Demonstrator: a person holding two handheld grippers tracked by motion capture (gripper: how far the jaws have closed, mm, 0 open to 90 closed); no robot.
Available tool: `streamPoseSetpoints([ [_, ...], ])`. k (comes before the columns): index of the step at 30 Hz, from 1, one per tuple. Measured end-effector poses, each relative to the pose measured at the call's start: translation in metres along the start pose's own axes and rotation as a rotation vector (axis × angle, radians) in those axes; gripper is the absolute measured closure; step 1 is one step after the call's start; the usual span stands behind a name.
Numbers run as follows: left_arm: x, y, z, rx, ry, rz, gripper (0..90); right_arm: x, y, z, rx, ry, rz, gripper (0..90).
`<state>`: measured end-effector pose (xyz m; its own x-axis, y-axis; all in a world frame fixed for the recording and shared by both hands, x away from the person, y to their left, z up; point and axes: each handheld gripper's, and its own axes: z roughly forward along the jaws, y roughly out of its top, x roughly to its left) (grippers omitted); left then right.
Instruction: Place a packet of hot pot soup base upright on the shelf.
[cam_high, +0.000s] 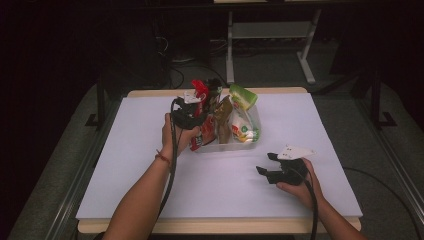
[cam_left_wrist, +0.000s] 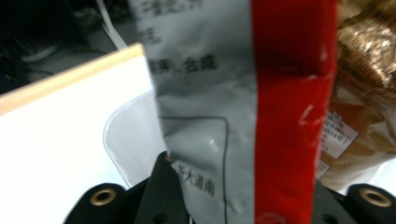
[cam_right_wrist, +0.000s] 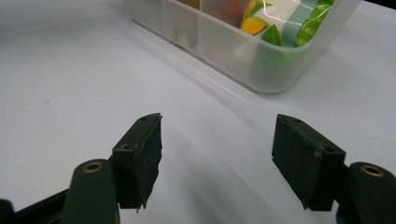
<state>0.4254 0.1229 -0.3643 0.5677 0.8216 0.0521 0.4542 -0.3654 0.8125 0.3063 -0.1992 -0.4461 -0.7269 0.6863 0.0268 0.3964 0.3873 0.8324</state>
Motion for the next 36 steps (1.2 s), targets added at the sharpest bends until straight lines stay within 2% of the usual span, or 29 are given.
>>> streamPoseSetpoints([
  [1,-0.001,0.000,-0.001,-0.018,0.009,0.002,78.8,0.000,0.000,0.000,0.001,0.001,0.000,32.2],
  [4,0.000,-0.001,-0.003,-0.089,0.026,-0.039,80.8,0.000,0.000,0.000,-0.001,0.000,0.002,31.7],
  [6,-0.001,0.000,-0.005,-0.125,0.030,-0.031,81.2,-0.001,0.000,-0.001,-0.002,0.000,0.006,31.6],
  [11,-0.005,0.001,-0.014,-0.296,0.089,-0.035,81.2,-0.001,-0.001,-0.001,-0.007,0.001,0.007,31.5],
  [14,-0.004,-0.007,-0.013,-0.393,0.117,-0.079,81.2,0.000,0.000,-0.001,-0.004,0.006,-0.003,31.3],
  [15,-0.004,-0.011,-0.010,-0.411,0.111,-0.093,81.2,0.001,-0.001,-0.001,-0.003,0.006,-0.008,31.2],
  [17,-0.006,-0.022,-0.005,-0.444,0.136,-0.118,81.2,0.002,-0.001,0.000,-0.003,0.010,-0.008,31.1],
  [18,-0.006,-0.028,-0.002,-0.462,0.127,-0.143,81.2,0.002,-0.001,0.000,-0.001,0.010,-0.010,30.8],
  [20,-0.009,-0.038,0.002,-0.481,0.149,-0.171,81.2,0.002,-0.001,0.000,-0.004,0.008,-0.014,30.7],
  [24,-0.014,-0.054,0.009,-0.502,0.154,-0.184,80.9,0.002,-0.001,-0.001,-0.011,0.009,-0.010,30.7],
  [26,-0.016,-0.055,0.009,-0.503,0.155,-0.166,80.1,0.002,-0.001,0.000,-0.010,0.009,-0.011,30.5],
  [30,-0.021,-0.057,0.013,-0.465,0.155,-0.115,78.9,0.003,-0.001,0.000,-0.009,0.011,-0.015,30.5],
  [35,-0.024,-0.062,0.016,-0.444,0.148,-0.117,77.4,0.003,-0.001,-0.003,-0.020,0.006,-0.015,30.5],
  [36,-0.023,-0.062,0.016,-0.434,0.149,-0.103,77.4,0.002,-0.001,-0.003,-0.021,0.005,-0.011,30.5],
])
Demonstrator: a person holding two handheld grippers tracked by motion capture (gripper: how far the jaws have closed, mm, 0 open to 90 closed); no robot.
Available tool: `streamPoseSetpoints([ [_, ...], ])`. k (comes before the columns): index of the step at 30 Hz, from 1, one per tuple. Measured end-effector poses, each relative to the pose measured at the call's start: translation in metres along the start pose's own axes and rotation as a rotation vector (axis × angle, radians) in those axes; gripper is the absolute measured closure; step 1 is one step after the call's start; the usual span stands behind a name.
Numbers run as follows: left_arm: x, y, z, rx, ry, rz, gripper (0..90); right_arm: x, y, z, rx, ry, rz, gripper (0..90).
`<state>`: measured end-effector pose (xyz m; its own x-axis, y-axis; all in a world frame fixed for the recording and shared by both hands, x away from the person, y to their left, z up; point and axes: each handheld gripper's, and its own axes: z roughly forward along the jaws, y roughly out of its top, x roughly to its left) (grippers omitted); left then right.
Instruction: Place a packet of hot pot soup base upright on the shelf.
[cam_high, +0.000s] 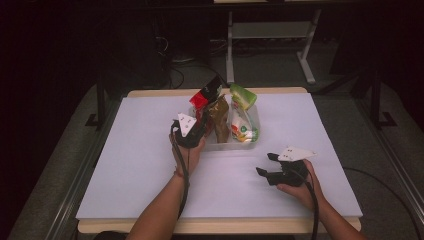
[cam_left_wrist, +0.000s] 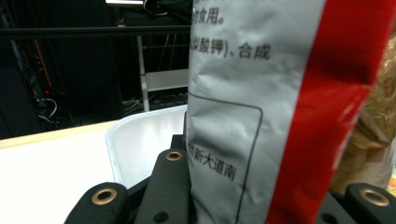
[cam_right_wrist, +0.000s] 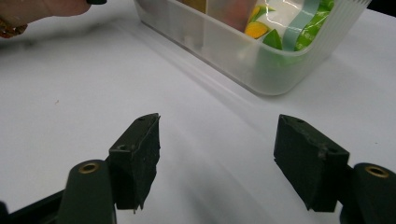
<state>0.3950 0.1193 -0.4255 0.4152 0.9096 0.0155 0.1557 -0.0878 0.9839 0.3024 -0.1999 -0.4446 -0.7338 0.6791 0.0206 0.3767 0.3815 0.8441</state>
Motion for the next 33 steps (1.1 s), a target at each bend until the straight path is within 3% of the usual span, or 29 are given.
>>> streamPoseSetpoints([
  [4,0.000,0.001,0.000,0.033,-0.023,0.067,76.8,-0.001,0.000,-0.001,-0.001,-0.005,-0.001,30.5],
  [12,0.006,0.003,0.000,0.056,-0.043,0.085,76.4,0.001,0.000,-0.001,0.004,-0.004,-0.009,30.3],
  [14,0.008,0.004,0.002,0.064,-0.043,0.107,76.4,0.000,0.000,-0.001,0.005,-0.006,-0.005,30.3],
  [20,0.012,0.005,0.003,0.076,-0.062,0.093,75.6,0.000,0.000,0.000,0.007,-0.005,-0.005,30.4],
  [25,0.014,0.005,0.005,0.079,-0.066,0.122,75.6,0.001,0.000,0.000,0.011,-0.001,-0.012,30.5],
  [33,0.016,0.007,0.005,0.092,-0.082,0.103,73.5,0.000,0.000,0.000,0.014,-0.004,-0.014,30.6],
])
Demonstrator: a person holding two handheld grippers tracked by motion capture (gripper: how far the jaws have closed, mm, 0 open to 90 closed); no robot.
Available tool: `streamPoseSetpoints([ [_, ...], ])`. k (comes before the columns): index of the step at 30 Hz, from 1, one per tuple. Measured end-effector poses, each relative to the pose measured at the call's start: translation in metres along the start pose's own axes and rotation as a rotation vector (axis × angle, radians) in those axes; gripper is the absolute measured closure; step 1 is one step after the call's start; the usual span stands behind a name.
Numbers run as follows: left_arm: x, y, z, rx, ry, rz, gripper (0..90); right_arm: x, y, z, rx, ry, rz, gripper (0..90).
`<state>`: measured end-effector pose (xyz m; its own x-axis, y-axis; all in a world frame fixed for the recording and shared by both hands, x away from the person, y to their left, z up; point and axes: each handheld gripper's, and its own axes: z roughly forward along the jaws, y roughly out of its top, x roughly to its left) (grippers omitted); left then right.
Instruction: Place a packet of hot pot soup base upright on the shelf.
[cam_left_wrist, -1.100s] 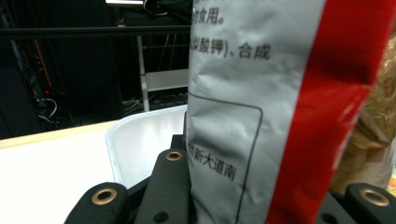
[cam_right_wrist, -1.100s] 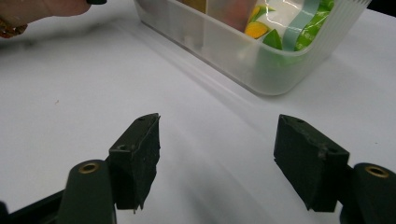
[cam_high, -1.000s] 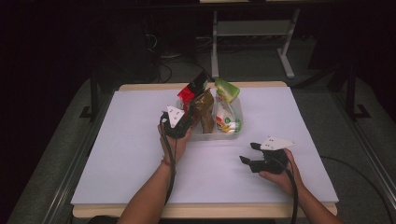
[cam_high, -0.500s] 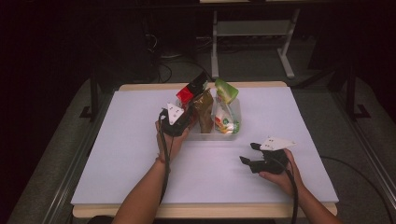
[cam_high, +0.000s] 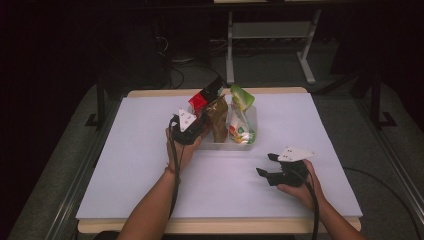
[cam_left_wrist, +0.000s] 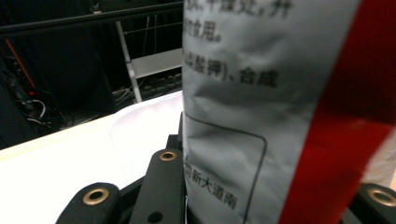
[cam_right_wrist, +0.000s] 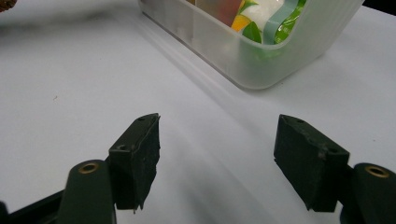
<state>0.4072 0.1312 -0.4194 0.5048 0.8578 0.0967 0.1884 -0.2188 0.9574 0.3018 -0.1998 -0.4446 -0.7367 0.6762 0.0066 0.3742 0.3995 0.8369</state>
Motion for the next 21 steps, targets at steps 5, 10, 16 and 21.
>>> streamPoseSetpoints([
  [5,0.0003,0.0023,-0.0007,0.018,-0.012,0.020,72.3,0.0005,0.0000,0.0004,0.003,0.000,-0.004,30.6],
  [10,0.0036,0.0049,0.0007,0.031,-0.020,0.048,72.3,0.0010,-0.0002,0.0005,0.005,-0.002,-0.005,30.6],
  [16,0.0040,0.0058,-0.0002,0.033,-0.033,0.046,70.2,0.0012,-0.0003,0.0001,0.006,-0.003,-0.008,30.6],
  [21,0.0100,0.0094,-0.0033,0.037,-0.025,0.065,68.9,0.0013,-0.0003,0.0002,0.008,-0.002,-0.011,30.7],
])
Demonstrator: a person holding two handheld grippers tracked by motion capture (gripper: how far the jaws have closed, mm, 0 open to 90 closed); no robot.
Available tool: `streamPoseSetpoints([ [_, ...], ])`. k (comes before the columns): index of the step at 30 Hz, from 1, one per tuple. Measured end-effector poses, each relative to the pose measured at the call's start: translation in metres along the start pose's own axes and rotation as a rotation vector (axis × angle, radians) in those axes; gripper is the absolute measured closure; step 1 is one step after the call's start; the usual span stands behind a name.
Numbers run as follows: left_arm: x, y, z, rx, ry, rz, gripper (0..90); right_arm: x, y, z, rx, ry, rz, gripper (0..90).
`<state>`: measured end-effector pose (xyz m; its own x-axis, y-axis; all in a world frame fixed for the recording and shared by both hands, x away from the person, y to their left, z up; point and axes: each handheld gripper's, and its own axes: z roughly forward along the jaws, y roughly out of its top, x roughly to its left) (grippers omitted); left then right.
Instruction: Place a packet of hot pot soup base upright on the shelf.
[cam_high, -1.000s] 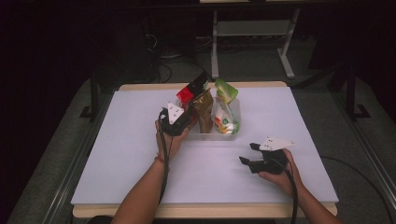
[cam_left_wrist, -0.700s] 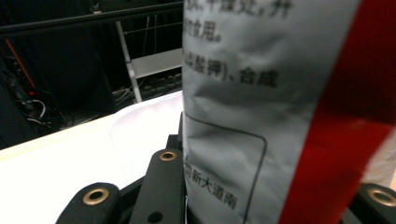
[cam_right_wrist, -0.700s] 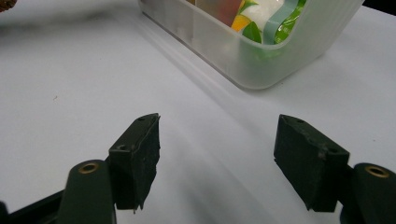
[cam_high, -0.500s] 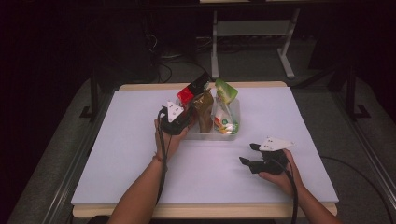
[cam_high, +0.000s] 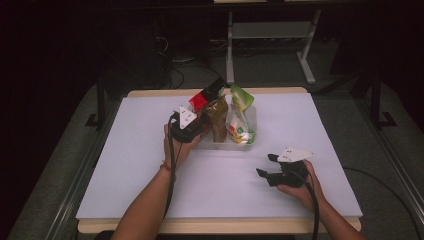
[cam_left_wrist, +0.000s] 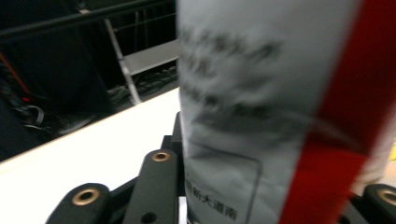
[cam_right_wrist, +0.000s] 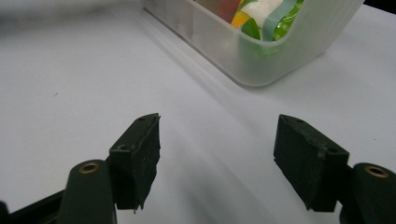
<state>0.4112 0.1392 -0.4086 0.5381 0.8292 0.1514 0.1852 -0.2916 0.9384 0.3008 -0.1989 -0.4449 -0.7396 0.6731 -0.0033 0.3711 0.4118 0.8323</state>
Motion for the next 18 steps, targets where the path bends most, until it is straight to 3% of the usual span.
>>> streamPoseSetpoints([
  [3,0.010,-0.002,-0.004,-0.005,-0.013,-0.053,67.3,0.000,0.000,0.001,0.002,0.002,0.001,30.7],
  [7,0.011,-0.004,-0.008,-0.007,-0.022,-0.020,65.5,0.001,0.000,0.002,0.006,0.004,-0.002,30.7],
  [18,0.012,-0.003,-0.017,0.001,-0.037,0.005,54.1,0.002,0.001,0.002,0.009,0.003,-0.009,30.8],
])
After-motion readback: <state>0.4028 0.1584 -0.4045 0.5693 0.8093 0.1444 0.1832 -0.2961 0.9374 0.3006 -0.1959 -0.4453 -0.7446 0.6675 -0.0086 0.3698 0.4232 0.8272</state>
